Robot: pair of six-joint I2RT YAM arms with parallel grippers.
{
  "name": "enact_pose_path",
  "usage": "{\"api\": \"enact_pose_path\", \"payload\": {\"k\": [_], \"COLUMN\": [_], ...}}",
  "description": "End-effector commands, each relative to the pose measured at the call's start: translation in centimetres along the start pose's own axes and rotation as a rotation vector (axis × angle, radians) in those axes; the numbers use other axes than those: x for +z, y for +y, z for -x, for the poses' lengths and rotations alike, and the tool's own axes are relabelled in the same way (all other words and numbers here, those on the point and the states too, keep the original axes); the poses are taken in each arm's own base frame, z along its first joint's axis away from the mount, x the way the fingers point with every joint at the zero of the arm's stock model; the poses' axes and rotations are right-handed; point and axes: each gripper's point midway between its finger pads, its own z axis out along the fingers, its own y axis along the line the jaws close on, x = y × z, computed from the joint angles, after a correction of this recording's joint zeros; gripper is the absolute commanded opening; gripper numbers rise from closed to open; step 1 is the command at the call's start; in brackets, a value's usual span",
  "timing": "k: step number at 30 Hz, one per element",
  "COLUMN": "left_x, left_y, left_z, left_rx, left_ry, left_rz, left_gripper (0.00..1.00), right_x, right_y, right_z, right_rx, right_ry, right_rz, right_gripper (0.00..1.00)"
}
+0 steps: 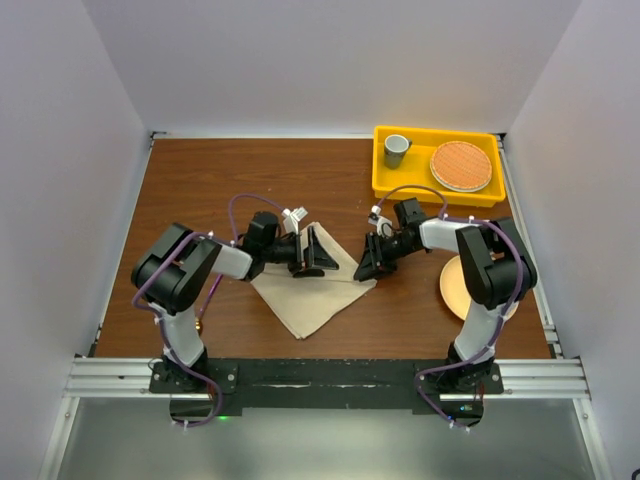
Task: Fold the napkin into a case and place the utensils inside
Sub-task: Smooth out the upper triangle-folded napkin at the center of the board.
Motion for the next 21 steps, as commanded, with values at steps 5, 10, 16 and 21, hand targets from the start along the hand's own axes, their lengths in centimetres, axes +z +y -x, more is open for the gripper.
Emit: {"api": "enact_pose_path", "payload": {"k": [5, 10, 16, 21], "left_x": [-2.3, -4.5, -8.4, -10.5], "left_y": [3.4, 3.1, 4.7, 6.7], "left_z": [1.0, 1.4, 3.2, 3.8], "left_rx": [-0.073, -0.067, -0.061, -0.052], "left_ry": [-0.046, -0.054, -0.114, -0.132], "left_rz": [0.050, 0.000, 0.047, 0.087], "left_gripper": [1.00, 1.00, 1.00, 1.00], "right_x": [-0.2, 0.1, -0.2, -0.2], "right_y": [-5.0, -5.9, -6.0, -6.1], "right_z": [-0.2, -0.6, -0.9, -1.0], "right_rx": [-0.053, -0.037, -0.041, -0.043], "right_ry": [0.043, 0.065, 0.065, 0.065], "right_rz": [-0.246, -0.275, -0.289, -0.292], "right_gripper": [0.33, 0.33, 0.33, 0.32]}}
